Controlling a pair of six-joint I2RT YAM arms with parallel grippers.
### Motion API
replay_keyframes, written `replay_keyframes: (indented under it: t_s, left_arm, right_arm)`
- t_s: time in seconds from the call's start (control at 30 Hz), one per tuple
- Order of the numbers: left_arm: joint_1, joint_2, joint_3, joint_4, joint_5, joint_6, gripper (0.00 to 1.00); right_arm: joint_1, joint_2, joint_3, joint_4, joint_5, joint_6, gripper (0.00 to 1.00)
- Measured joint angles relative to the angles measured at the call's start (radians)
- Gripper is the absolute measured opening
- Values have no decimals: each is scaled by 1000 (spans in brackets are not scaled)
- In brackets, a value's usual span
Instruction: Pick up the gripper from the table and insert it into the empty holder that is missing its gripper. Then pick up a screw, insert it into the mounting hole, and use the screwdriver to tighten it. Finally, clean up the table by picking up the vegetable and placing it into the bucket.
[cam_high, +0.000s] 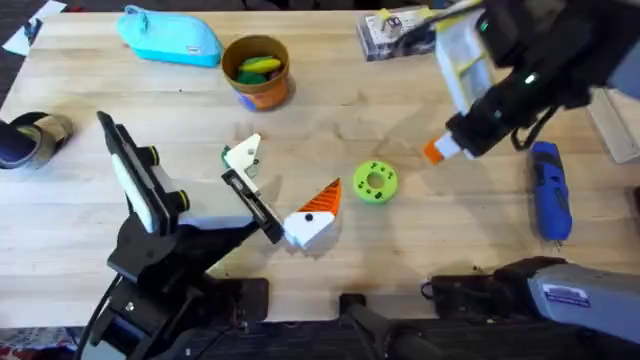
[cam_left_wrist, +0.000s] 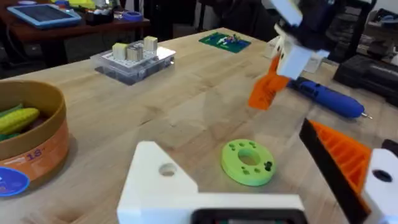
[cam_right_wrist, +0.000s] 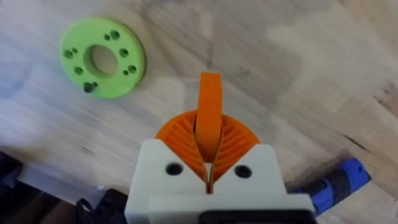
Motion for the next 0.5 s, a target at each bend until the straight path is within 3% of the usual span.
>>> replay_keyframes:
  t_s: [0.2,0.33,0.5]
  left_arm:
    - [0,0,0,0,-1,0,991]
    - [0,0,0,0,-1,0,991]
    - [0,0,0,0,-1,0,991]
  right_arm:
    - [-19,-111,169,-3,-133,40,10]
    - [-19,-175,192,10,-246,50,10]
    - [-19,-169,191,8,-369,58,9]
